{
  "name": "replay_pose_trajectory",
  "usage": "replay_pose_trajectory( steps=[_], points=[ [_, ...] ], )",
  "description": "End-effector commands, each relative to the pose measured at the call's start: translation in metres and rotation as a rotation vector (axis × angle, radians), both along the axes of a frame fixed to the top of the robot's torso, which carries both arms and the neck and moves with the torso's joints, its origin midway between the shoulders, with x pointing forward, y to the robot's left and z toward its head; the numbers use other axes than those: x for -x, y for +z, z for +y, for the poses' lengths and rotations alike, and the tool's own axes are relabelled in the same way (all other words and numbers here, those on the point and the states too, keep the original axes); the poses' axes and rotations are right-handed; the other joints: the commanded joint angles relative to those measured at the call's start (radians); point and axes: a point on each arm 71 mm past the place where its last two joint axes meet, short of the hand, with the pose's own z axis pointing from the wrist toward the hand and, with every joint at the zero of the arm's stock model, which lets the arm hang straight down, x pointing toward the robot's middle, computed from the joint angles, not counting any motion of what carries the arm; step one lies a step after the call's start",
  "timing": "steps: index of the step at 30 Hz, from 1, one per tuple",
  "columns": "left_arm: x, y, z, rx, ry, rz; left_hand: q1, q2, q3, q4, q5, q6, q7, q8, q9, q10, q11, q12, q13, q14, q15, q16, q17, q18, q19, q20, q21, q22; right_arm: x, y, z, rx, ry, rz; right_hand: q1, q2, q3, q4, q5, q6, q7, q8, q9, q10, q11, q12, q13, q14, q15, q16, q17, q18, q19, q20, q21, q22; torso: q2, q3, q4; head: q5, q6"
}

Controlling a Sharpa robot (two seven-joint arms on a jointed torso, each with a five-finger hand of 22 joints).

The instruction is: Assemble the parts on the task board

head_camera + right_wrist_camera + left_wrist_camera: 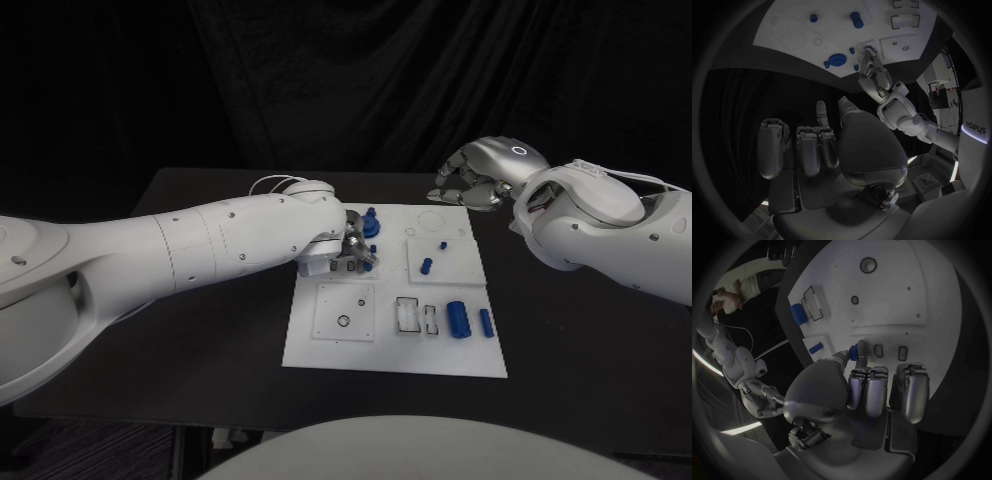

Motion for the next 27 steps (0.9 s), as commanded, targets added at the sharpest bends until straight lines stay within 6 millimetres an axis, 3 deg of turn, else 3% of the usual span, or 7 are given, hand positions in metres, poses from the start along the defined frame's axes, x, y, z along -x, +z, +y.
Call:
replay_pose_trajectory(
  steps=[1,9,27],
  points=[
    [0.002,-0.002,0.000,0.009,-0.006,0.004,0.001,-0.013,0.026,-0.007,0.005,0.008,-0.002,-0.006,0.006,0.104,0.004,-0.001,0.263,0.104,0.000,0.003,0.263,-0.002,0.003,-0.002,-0.004,0.161,0.000,-0.001,-0.002,0.006,-0.018,0.008,0.004,0.001,-0.005,-0.002,0.004,0.001,0.002,-0.004,-0.001,0.104,0.008,0.003,0.263,0.103,0.007,0.003,0.263,0.015,0.030,0.009,-0.006,0.212,0.000,0.0007,-0.0004,-0.001,0.000],
    [0.001,-0.002,0.004,0.008,0.000,0.004,-0.013,-0.039,0.097,-0.014,0.006,0.014,0.000,-0.019,0.022,0.104,0.005,-0.001,0.263,0.104,0.000,0.003,0.263,-0.002,0.002,-0.002,-0.006,0.161,0.000,-0.002,-0.003,0.008,-0.022,0.010,0.003,0.003,-0.005,-0.001,0.004,0.002,0.002,-0.004,-0.001,0.104,0.009,0.003,0.263,0.103,0.007,0.003,0.263,0.015,0.030,0.009,-0.006,0.212,0.000,0.0006,-0.0014,0.004,0.000],
    [-0.001,-0.002,0.014,0.010,0.025,-0.005,-0.026,-0.053,0.136,-0.018,0.005,0.020,-0.001,-0.022,0.034,0.104,0.005,-0.001,0.263,0.104,0.001,0.003,0.263,-0.002,0.002,-0.002,-0.007,0.162,0.000,-0.003,-0.005,0.010,-0.027,0.014,0.002,0.005,-0.006,0.001,0.004,0.003,0.002,-0.005,-0.001,0.104,0.009,0.003,0.263,0.103,0.008,0.003,0.263,0.016,0.029,0.010,-0.008,0.211,0.000,0.0010,0.0008,0.007,0.000]
  ],
)
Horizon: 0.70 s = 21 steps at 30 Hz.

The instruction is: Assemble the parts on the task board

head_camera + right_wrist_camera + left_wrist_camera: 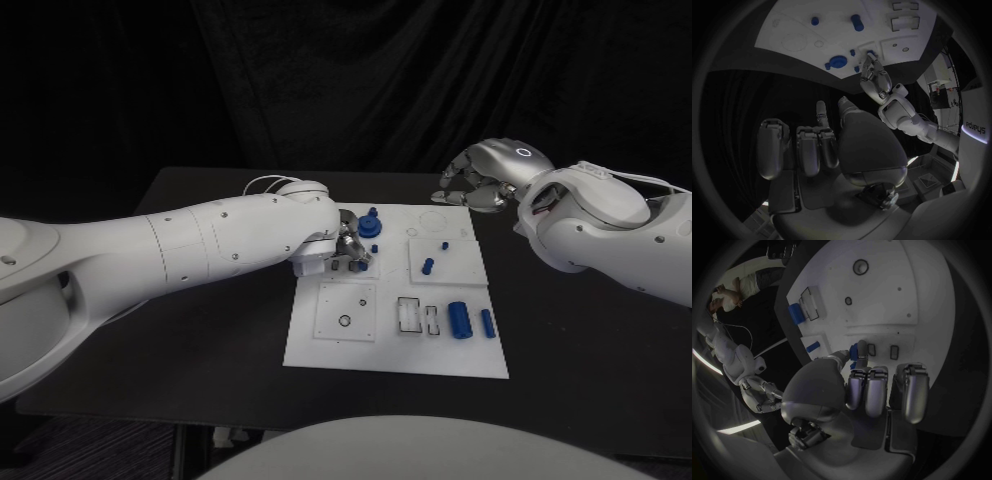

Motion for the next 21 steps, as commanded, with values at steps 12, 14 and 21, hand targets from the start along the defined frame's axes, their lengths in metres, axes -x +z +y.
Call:
replay_pose_trajectory(
  steps=[12,14,21],
  points=[
    [0.000,-0.002,0.011,0.012,0.022,-0.008,-0.003,-0.014,0.041,-0.024,0.005,0.011,-0.003,-0.007,0.005,0.104,0.005,-0.001,0.263,0.104,0.000,0.003,0.263,-0.002,0.002,-0.002,-0.003,0.162,0.000,-0.004,-0.004,0.007,-0.024,0.011,0.002,0.005,-0.006,0.001,0.004,0.004,0.002,-0.005,-0.001,0.104,0.009,0.003,0.263,0.103,0.008,0.003,0.264,0.016,0.026,0.007,-0.003,0.210,-0.002,0.0002,0.0010,0.005,0.000],
    [-0.001,-0.002,0.013,0.011,0.025,-0.008,-0.003,-0.014,0.041,-0.024,0.005,0.011,-0.003,-0.007,0.005,0.104,0.005,-0.001,0.263,0.104,0.000,0.003,0.263,-0.002,0.002,-0.002,-0.003,0.162,0.000,-0.004,-0.005,0.007,-0.025,0.012,0.002,0.005,-0.006,0.001,0.004,0.004,0.002,-0.005,-0.001,0.104,0.009,0.003,0.263,0.103,0.008,0.003,0.264,0.016,0.026,0.007,-0.003,0.210,-0.002,0.0001,0.0017,0.004,0.000],
    [-0.002,-0.002,0.020,0.010,0.037,-0.009,-0.005,-0.015,0.045,-0.024,0.005,0.012,-0.003,-0.008,0.006,0.104,0.005,-0.001,0.263,0.104,0.000,0.003,0.263,-0.002,0.002,-0.002,-0.004,0.162,0.000,-0.005,-0.006,0.009,-0.027,0.014,0.002,0.005,-0.006,0.001,0.004,0.004,0.002,-0.005,-0.001,0.104,0.009,0.003,0.263,0.103,0.008,0.003,0.264,0.016,0.026,0.007,-0.003,0.210,-0.001,-0.0009,0.0010,0.007,0.000]
  ],
)
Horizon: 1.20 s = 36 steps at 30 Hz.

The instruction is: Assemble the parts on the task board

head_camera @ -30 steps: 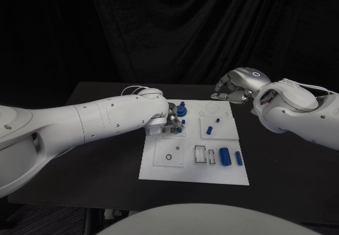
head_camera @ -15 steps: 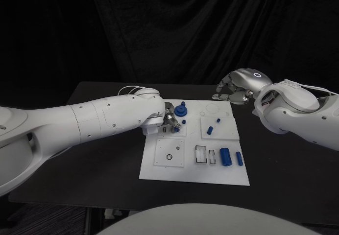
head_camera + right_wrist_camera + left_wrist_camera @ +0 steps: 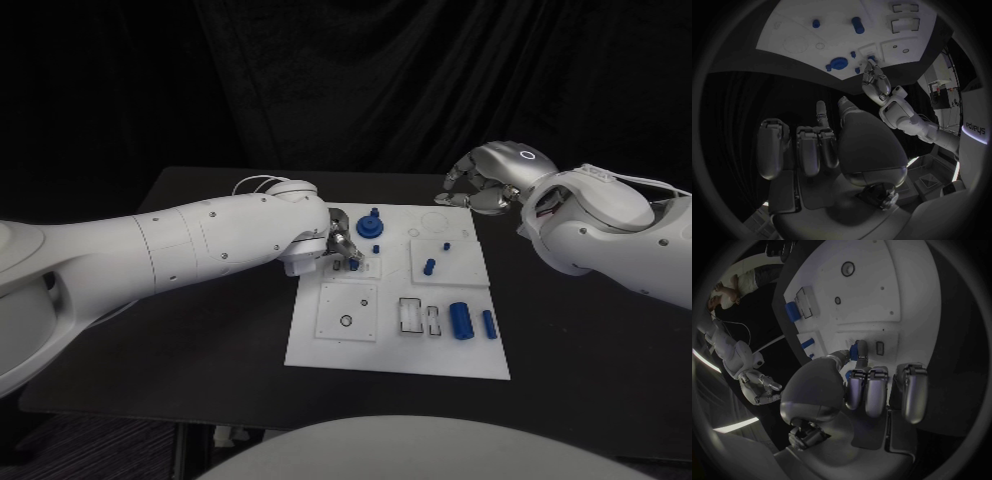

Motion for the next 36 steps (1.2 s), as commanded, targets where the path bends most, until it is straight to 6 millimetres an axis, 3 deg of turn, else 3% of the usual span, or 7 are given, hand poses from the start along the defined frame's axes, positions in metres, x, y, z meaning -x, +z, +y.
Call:
replay_pose_trajectory(
  steps=[1,18,25,36],
  points=[
    [0.0012,-0.0012,-0.0001,0.011,-0.002,-0.002,0.010,-0.001,0.013,-0.006,0.007,0.008,-0.006,-0.004,0.002,0.104,0.005,-0.001,0.263,0.104,0.000,0.003,0.263,-0.002,0.002,-0.002,-0.004,0.162,-0.0001,-0.0016,-0.0021,0.005,-0.018,0.006,0.002,0.005,-0.006,0.001,0.004,0.004,0.002,-0.005,-0.002,0.104,0.009,0.003,0.263,0.103,0.008,0.003,0.263,0.016,0.026,0.007,-0.003,0.211,0.001,-0.0009,0.0000,0.001,0.000],
    [0.0013,-0.0016,0.0008,0.009,-0.002,0.001,0.004,-0.004,0.025,-0.006,0.003,0.009,-0.006,-0.006,0.005,0.104,0.005,-0.001,0.263,0.104,0.000,0.003,0.263,0.000,-0.002,-0.002,-0.008,0.159,-0.0001,-0.0028,-0.0021,0.007,-0.019,0.010,0.003,0.006,-0.006,0.000,0.004,0.005,0.002,-0.005,-0.002,0.104,0.009,0.003,0.263,0.103,0.008,0.003,0.263,0.016,0.026,0.007,-0.004,0.210,0.002,-0.0007,-0.0004,0.005,0.000],
    [0.0026,-0.0026,0.0000,0.008,-0.007,0.007,0.003,-0.004,0.028,-0.006,0.002,0.009,-0.006,-0.006,0.006,0.104,0.005,-0.001,0.263,0.104,0.000,0.003,0.263,0.000,-0.004,-0.002,-0.010,0.157,-0.0001,-0.0032,-0.0020,0.008,-0.019,0.012,0.003,0.006,-0.006,0.000,0.004,0.005,0.002,-0.005,-0.002,0.104,0.009,0.003,0.263,0.103,0.008,0.003,0.263,0.016,0.026,0.007,-0.004,0.210,0.002,-0.0012,-0.0033,0.010,0.000],
    [0.0057,-0.0038,0.0003,0.009,-0.013,0.014,0.001,-0.004,0.031,-0.006,0.002,0.009,-0.006,-0.007,0.006,0.104,0.005,-0.001,0.263,0.104,0.000,0.003,0.263,0.001,-0.006,-0.002,-0.012,0.155,0.0000,-0.0041,-0.0024,0.009,-0.021,0.015,0.003,0.007,-0.006,0.000,0.004,0.006,0.002,-0.005,-0.002,0.104,0.009,0.003,0.263,0.103,0.008,0.003,0.263,0.016,0.025,0.008,-0.005,0.210,0.002,-0.0002,-0.0016,0.010,0.000]
  ],
)
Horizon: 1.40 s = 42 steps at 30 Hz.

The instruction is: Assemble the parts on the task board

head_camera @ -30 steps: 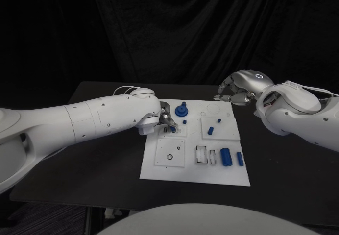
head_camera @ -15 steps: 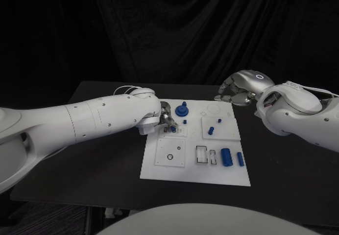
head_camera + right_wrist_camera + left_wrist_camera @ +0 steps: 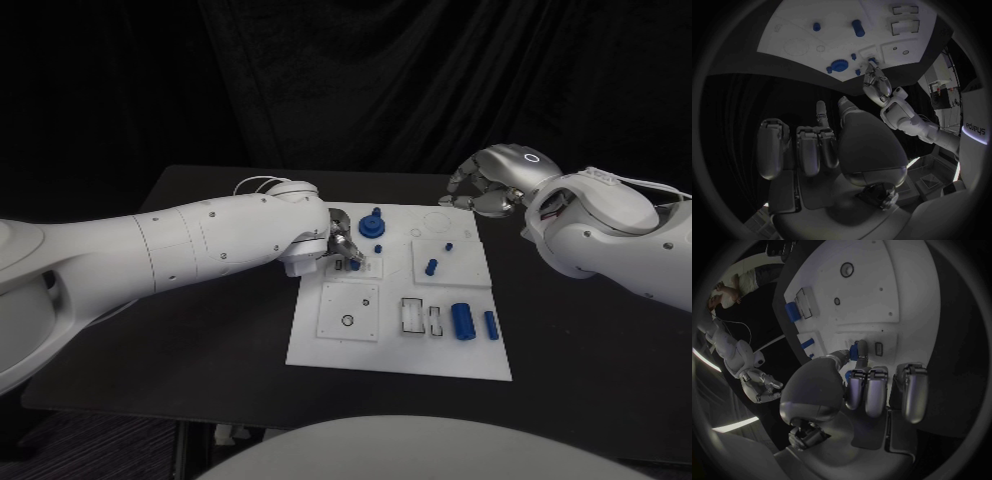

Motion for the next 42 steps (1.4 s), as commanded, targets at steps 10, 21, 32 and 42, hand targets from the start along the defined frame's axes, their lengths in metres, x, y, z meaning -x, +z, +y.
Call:
replay_pose_trajectory(
  steps=[10,21,32,42],
  points=[
    [0.005,-0.004,-0.001,0.004,-0.013,0.015,0.006,0.001,0.017,-0.005,0.004,0.000,-0.008,-0.002,0.000,0.104,0.005,-0.001,0.263,0.104,0.000,0.003,0.263,0.002,-0.009,-0.002,-0.006,0.152,0.000,-0.003,-0.002,0.007,-0.018,0.010,0.003,0.007,-0.006,0.000,0.004,0.006,0.002,-0.005,-0.002,0.104,0.009,0.003,0.263,0.103,0.008,0.003,0.263,0.016,0.025,0.008,-0.005,0.211,-0.001,0.0007,0.0008,0.003,0.000],
    [0.004,-0.005,0.001,0.005,-0.006,0.014,0.000,0.000,0.026,-0.004,0.003,0.001,-0.007,-0.004,0.002,0.104,0.005,-0.001,0.263,0.104,0.000,0.003,0.263,0.003,-0.014,-0.002,-0.011,0.148,0.000,-0.004,-0.002,0.009,-0.020,0.014,0.003,0.007,-0.006,0.000,0.004,0.006,0.002,-0.005,-0.002,0.104,0.009,0.003,0.263,0.103,0.008,0.003,0.263,0.016,0.025,0.008,-0.005,0.211,-0.001,0.0000,0.0003,0.006,0.000],
    [0.007,-0.010,0.002,0.001,-0.009,0.028,-0.131,-0.015,-0.051,0.090,-0.194,-0.018,0.020,-0.091,-0.032,0.104,0.030,-0.001,0.263,0.104,0.021,0.003,0.263,0.010,-0.036,0.016,-0.036,0.131,0.001,-0.004,-0.002,0.013,-0.019,0.020,0.003,0.007,-0.006,0.000,0.004,0.006,0.002,-0.005,-0.002,0.104,0.009,0.003,0.263,0.103,0.008,0.003,0.263,0.016,0.025,0.008,-0.005,0.211,0.001,0.0001,-0.0001,0.009,0.000],
    [0.009,-0.016,0.005,-0.010,-0.002,0.044,-0.137,-0.009,-0.069,0.098,-0.193,-0.017,0.024,-0.109,-0.044,0.104,0.034,-0.001,0.263,0.104,0.025,0.003,0.263,0.012,-0.041,0.020,-0.043,0.126,0.001,-0.004,-0.002,0.014,-0.020,0.023,0.004,0.007,-0.007,0.000,0.005,0.008,0.002,-0.005,-0.002,0.104,0.009,0.003,0.263,0.103,0.008,0.003,0.263,0.016,0.025,0.008,-0.006,0.210,0.002,-0.0001,-0.0011,0.009,0.000]
  ],
)
